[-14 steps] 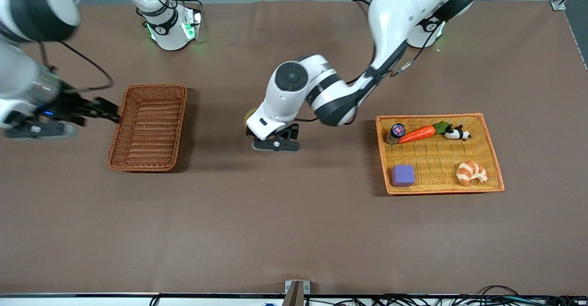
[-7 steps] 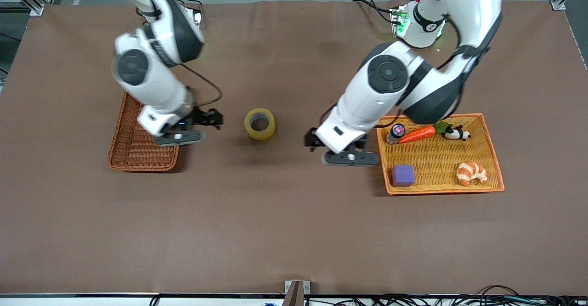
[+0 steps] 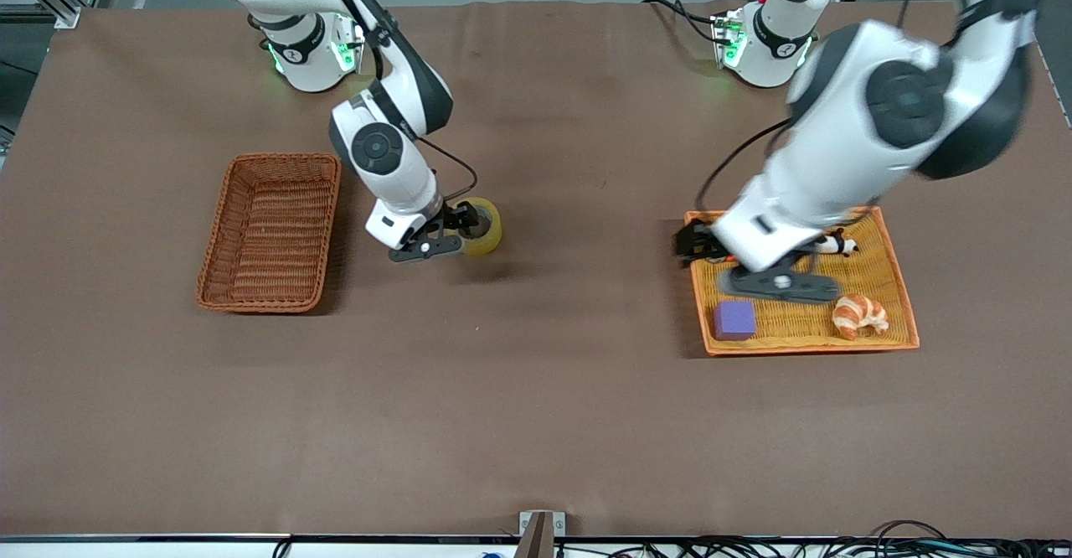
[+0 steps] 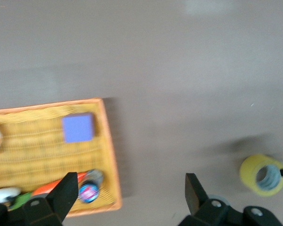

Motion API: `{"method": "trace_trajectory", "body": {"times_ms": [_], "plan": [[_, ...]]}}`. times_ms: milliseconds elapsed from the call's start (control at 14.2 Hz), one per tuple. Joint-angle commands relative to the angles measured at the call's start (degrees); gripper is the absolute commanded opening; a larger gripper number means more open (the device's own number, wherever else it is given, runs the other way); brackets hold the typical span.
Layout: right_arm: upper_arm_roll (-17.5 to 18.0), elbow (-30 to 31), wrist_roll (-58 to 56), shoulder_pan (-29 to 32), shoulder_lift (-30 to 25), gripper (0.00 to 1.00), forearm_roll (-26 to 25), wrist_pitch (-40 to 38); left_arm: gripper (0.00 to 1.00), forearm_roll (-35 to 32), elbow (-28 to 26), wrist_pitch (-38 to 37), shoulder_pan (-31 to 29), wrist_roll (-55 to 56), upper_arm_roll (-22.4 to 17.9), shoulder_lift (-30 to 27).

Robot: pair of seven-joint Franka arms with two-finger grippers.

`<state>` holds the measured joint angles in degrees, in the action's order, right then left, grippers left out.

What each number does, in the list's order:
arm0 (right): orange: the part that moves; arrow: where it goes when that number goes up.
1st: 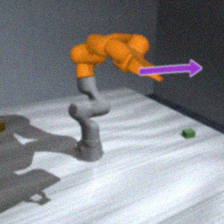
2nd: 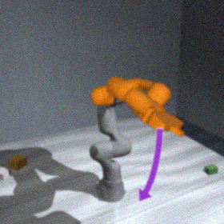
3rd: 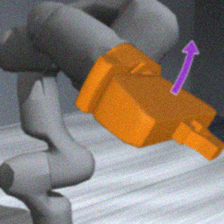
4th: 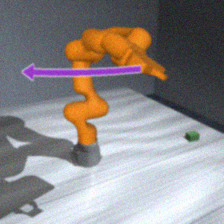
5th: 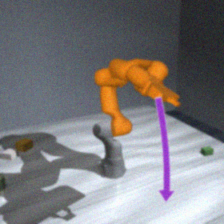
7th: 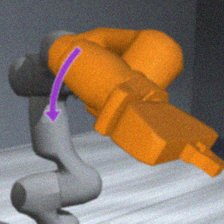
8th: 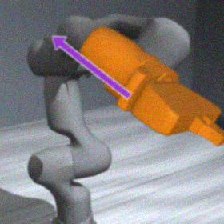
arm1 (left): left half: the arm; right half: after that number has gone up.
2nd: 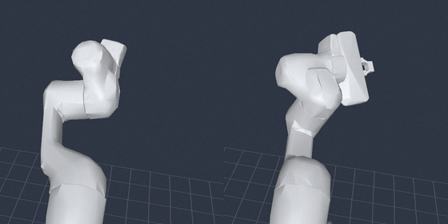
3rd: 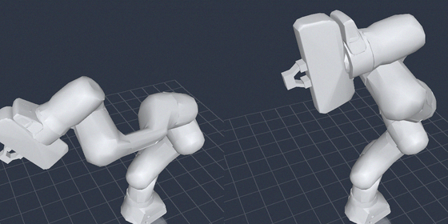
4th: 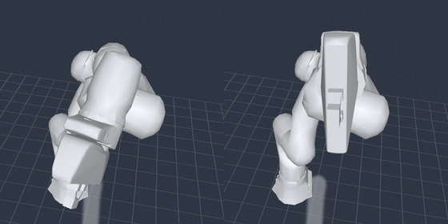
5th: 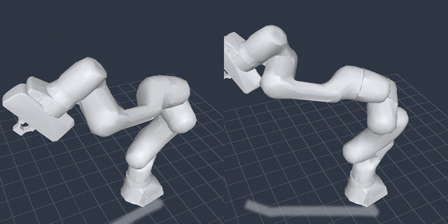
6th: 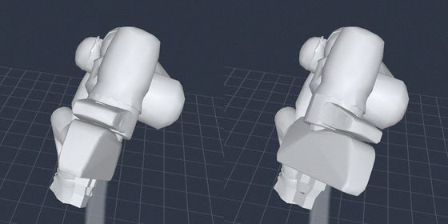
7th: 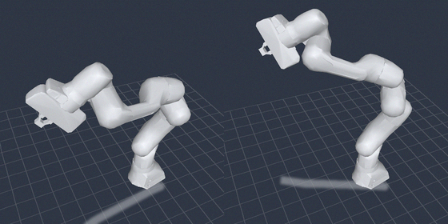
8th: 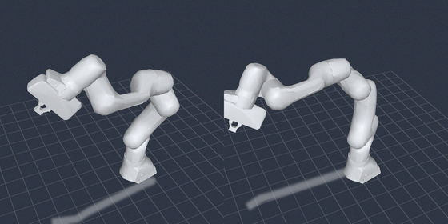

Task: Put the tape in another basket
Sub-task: 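Grasp the tape rim with the right gripper while the left gripper withdraws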

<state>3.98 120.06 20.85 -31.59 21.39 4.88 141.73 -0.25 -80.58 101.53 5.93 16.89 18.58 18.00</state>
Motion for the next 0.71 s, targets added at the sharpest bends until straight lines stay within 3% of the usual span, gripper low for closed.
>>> {"method": "trace_trajectory", "body": {"times_ms": [0, 282, 423, 635], "plan": [[-0.82, 1.76, 0.25, -1.37, 0.84, 1.0, 0.48, 2.41, 1.0, 1.48, -3.61, -5.88, -0.12, -5.97, -4.16, -7.26], [-0.91, 1.76, 0.25, -2.78, 3.12, 1.0, 0.3, 3.46, 1.0, 1.57, -4.05, -11.59, -3.2, -8.8, -6.18, -12.62], [-1.08, 1.76, 0.25, -3.65, 3.83, 0.91, 0.21, 3.91, 1.0, 1.57, -5.8, -13.63, -2.59, -9.77, -8.64, -16.05], [-1.08, 1.76, 0.16, -3.74, 4.8, 0.33, 0.21, 3.73, 1.0, 1.57, -12.03, -13.11, -3.11, -12.92, -10.14, -21.76]]}}
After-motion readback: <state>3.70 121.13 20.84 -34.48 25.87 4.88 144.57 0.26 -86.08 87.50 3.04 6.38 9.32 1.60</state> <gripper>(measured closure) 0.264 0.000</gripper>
